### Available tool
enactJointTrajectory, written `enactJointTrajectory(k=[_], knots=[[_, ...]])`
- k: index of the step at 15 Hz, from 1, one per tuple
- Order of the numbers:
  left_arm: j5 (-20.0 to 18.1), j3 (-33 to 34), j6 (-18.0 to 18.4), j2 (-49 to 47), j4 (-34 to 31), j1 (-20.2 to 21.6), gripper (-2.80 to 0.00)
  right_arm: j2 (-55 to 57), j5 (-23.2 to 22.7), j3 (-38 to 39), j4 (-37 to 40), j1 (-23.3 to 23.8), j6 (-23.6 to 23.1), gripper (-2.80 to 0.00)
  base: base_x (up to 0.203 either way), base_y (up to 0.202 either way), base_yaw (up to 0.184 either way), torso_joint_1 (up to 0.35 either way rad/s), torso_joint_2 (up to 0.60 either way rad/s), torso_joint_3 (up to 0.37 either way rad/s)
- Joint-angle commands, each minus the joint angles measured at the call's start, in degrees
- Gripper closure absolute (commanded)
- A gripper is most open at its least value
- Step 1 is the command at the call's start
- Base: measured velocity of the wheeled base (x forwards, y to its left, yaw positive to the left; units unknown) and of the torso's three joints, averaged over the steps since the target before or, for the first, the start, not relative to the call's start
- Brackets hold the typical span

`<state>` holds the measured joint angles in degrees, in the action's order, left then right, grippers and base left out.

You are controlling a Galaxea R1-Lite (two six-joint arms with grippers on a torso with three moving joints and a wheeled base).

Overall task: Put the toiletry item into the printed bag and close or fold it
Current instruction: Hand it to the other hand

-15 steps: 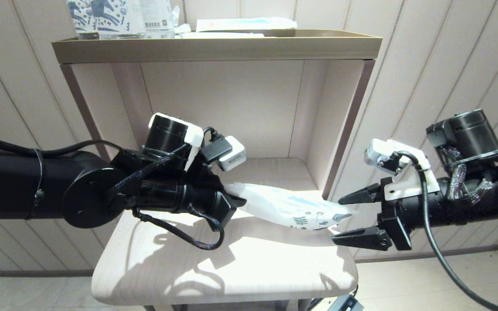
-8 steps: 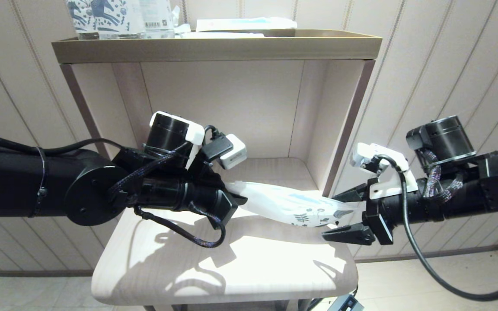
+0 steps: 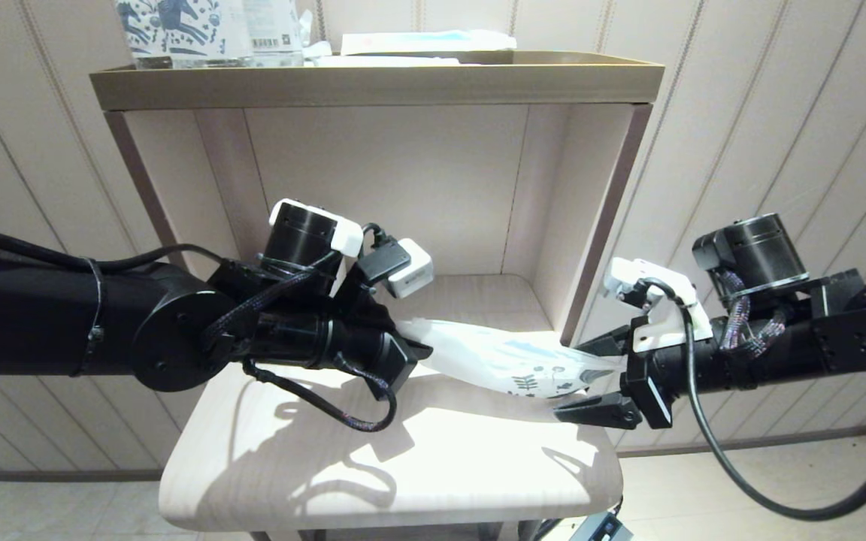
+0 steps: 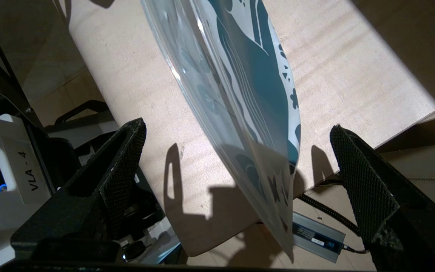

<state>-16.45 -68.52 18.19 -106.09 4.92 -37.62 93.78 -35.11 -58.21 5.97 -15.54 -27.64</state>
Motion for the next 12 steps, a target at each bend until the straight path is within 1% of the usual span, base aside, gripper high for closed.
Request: enactJointTrajectory(k=[1,6,12], knots=[[-0.1,-0.2,0.1,-0.4,0.1,0.0,0.0,0.8,-0.2,0.5,-0.6,0.1,-0.2,-2.8,0.0,0.0,0.0,0.0,0.0,0.0],[-0.1,0.1,0.1,-0.3,0.0,0.0,0.0,1.4,-0.1,0.1,-1.3,0.1,-0.1,-2.8,0.0,0.0,0.0,0.0,0.0,0.0],[0.0,-0.3,0.1,-0.3,-0.1,0.0,0.0,3.6,-0.1,0.8,-4.6,0.1,0.1,-2.8,0.0,0.0,0.0,0.0,0.0,0.0]])
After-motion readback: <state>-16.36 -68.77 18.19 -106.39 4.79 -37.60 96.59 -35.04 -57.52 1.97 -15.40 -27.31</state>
